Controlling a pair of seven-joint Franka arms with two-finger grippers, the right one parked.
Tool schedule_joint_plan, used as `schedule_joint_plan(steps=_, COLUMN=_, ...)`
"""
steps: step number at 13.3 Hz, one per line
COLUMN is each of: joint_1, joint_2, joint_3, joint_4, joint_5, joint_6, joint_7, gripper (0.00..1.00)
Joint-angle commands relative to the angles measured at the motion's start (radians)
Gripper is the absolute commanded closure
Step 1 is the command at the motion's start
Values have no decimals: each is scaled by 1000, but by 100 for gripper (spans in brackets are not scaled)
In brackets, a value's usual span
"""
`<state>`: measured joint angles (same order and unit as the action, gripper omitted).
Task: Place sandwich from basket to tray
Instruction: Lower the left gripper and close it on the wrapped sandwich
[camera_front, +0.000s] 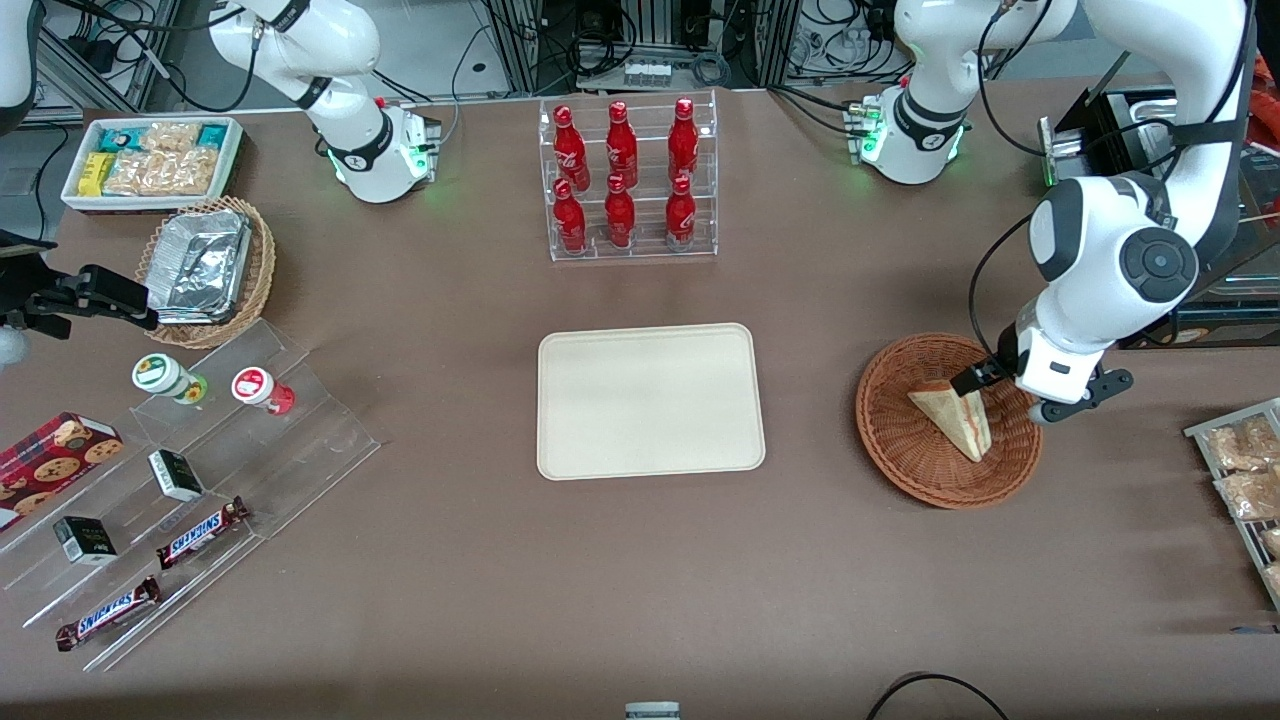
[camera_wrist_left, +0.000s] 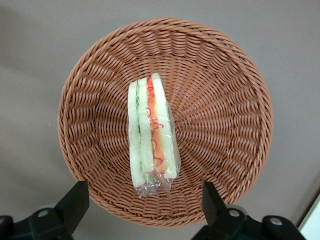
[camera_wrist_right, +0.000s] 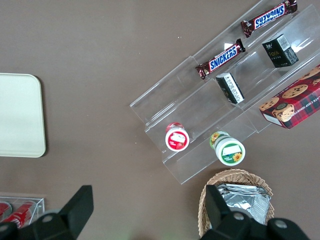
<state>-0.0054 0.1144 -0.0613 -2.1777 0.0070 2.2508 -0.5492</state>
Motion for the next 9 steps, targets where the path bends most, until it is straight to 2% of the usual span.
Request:
schedule_joint_plan(steps=1, joint_1=2, joint_2=11, joint_3=0, joint_4=-8, joint_5=2, joint_6=56, joint_7=-118, gripper=0)
schedule_joint_plan(steps=3, joint_1=1, joint_2=27, joint_3=0, joint_4=-14, joint_5=1, joint_6=85, joint_7=-193, gripper=0)
schedule_joint_plan(steps=9, joint_1=1, joint_2=73, joint_3=-2, joint_4=-34, joint_5=-13, joint_6=142, joint_7=-199, gripper=0)
